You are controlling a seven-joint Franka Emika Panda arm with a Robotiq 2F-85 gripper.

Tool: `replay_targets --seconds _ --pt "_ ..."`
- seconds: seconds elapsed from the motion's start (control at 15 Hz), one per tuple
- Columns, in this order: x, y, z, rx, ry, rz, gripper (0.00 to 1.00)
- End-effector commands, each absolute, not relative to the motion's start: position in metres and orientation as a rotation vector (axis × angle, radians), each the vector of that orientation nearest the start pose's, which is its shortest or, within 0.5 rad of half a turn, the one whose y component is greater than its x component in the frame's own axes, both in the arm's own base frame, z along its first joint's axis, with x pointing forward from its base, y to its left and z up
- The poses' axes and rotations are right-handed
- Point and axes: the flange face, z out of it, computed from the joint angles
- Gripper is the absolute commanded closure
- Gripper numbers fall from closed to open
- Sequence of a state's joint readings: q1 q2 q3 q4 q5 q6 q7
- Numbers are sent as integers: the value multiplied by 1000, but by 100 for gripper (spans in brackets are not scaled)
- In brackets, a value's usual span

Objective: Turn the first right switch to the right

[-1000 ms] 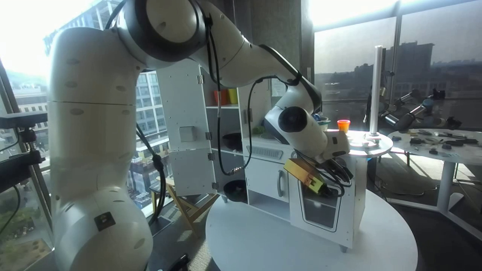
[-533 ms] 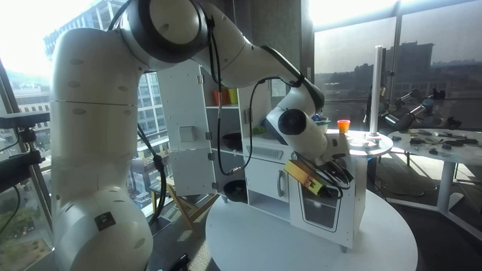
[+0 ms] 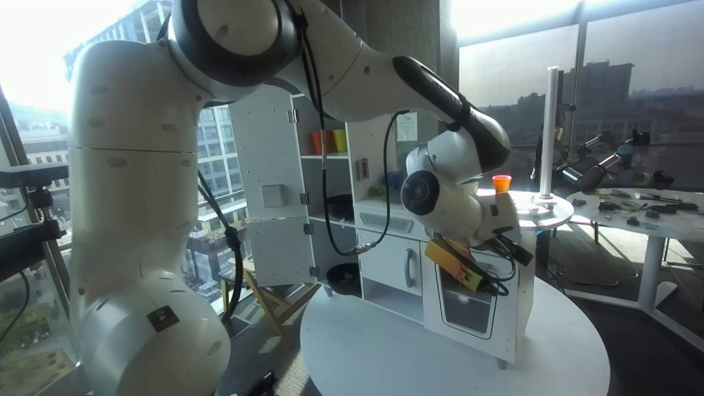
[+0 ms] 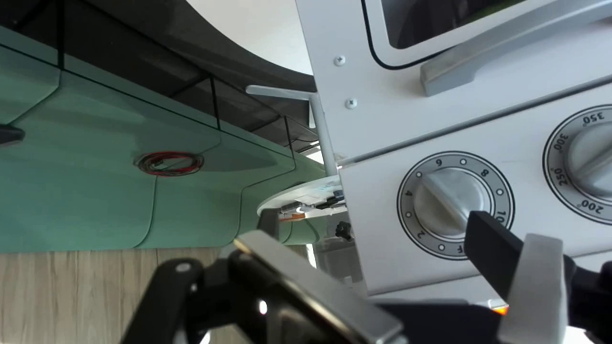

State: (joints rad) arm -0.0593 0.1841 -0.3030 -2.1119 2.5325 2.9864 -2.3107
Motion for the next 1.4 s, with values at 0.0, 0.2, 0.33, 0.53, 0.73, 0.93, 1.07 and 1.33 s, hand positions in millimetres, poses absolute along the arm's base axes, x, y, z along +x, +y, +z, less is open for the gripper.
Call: replay_targets --seconds 0.0,0.2,0.33,0.53,0.73,0.93,1.07,1.33 --pt "472 -224 302 -2732 556 -1534 0" --pt "463 -223 294 -2727 463 -1566 0" --pt "463 -225 294 -2707 397 -1622 0" --pt "468 -226 299 -2679 332 -1685 0" --pt "473 -221 304 -2667 279 -1715 0" --pt "482 -214 306 -2670 231 -1722 0" --pt "488 -209 308 -2673 209 -1722 0" --pt "500 -206 314 -2669 195 -1738 0"
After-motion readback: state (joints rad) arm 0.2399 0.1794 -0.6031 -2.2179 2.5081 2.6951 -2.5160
